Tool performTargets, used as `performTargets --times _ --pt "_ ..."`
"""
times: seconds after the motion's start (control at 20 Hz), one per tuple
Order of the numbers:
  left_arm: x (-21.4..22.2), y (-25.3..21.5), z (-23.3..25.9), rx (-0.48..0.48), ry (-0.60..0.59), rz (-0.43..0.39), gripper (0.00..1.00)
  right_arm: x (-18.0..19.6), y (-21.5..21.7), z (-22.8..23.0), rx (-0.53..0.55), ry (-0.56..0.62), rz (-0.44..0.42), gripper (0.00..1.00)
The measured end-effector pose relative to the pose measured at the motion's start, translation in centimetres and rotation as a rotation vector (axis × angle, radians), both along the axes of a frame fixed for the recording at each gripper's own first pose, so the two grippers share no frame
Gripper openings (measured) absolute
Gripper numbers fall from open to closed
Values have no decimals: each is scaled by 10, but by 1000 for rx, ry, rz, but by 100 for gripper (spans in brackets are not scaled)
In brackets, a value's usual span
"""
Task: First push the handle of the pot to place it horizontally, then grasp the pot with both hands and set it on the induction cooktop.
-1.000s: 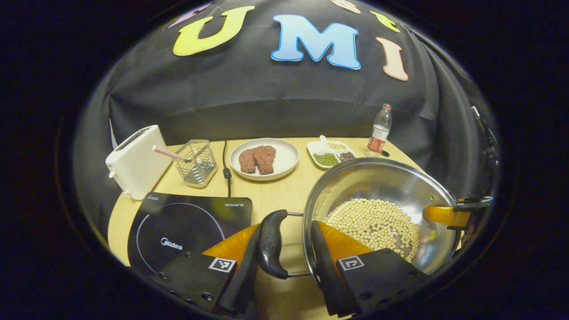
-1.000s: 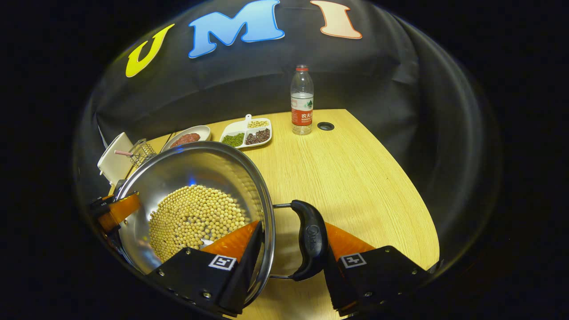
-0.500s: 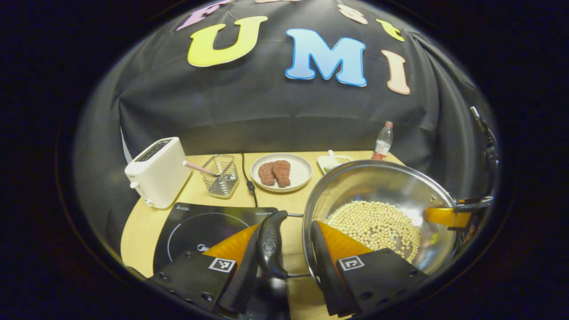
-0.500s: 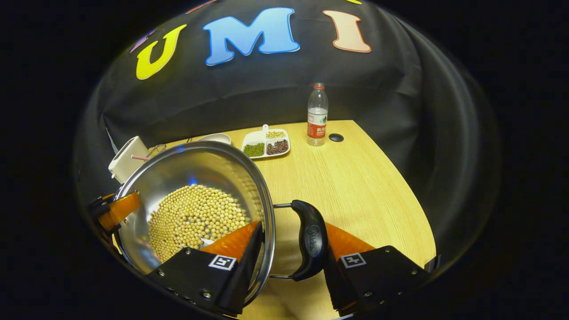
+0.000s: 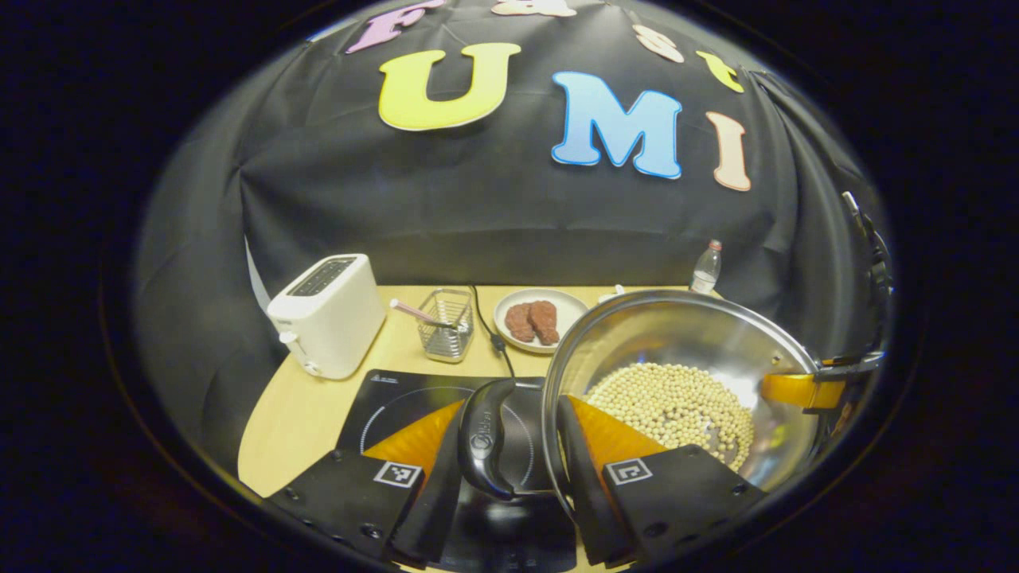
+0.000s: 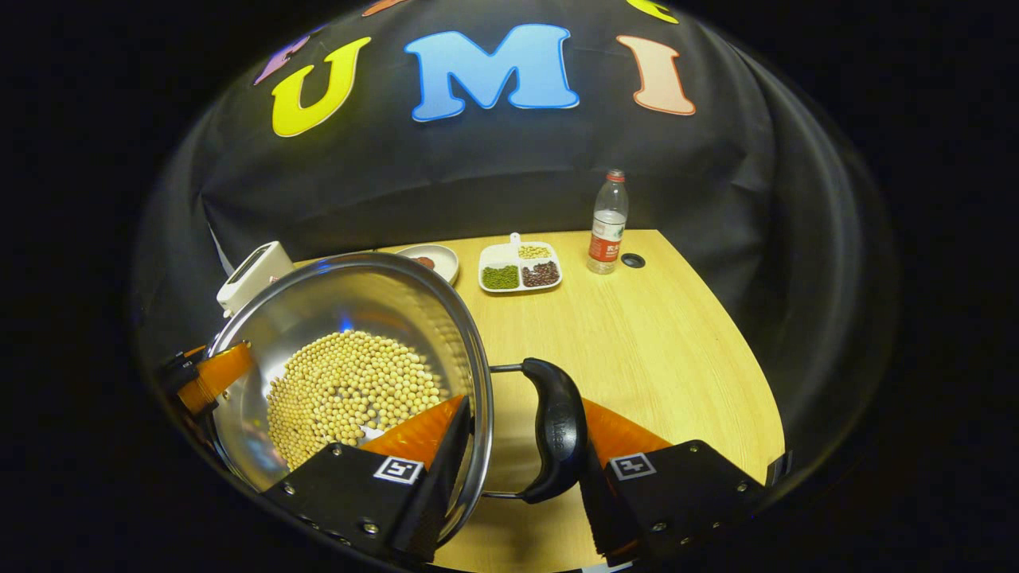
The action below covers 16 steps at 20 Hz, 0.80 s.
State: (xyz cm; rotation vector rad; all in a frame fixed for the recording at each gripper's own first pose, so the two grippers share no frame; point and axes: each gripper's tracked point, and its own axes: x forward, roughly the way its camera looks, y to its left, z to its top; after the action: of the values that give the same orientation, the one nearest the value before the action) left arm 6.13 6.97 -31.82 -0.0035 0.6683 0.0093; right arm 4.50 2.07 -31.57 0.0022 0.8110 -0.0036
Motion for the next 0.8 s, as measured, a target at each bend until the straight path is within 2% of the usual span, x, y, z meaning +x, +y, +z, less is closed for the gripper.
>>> performTargets --times 0.05,0.15,0.2,0.3,0.35,0.4,0.45,0.55,0.6,0.8 --pt "-2 7 2 5 2 5 69 -1 6 0 1 3 3 70" --pt "-6 20 2 9 7 17 69 -2 21 -1 4 11 15 70" --pt "-7 28 4 10 7 24 66 -2 28 -1 5 14 21 70" --pt "-10 43 6 18 8 34 66 -2 41 -2 9 17 29 70" --pt "-12 50 7 21 6 40 69 -1 47 -2 12 19 33 70" --pt "-12 56 6 23 8 44 66 -1 53 -4 15 23 36 70" --pt "-14 63 5 25 10 50 69 -1 59 -6 15 27 40 70" --pt "-18 76 1 24 19 63 69 -2 71 -9 12 36 51 70" --pt "-21 81 0 21 23 69 66 -2 76 -11 10 38 58 70" --pt "-27 102 -7 20 37 84 69 0 95 -18 14 49 64 70"
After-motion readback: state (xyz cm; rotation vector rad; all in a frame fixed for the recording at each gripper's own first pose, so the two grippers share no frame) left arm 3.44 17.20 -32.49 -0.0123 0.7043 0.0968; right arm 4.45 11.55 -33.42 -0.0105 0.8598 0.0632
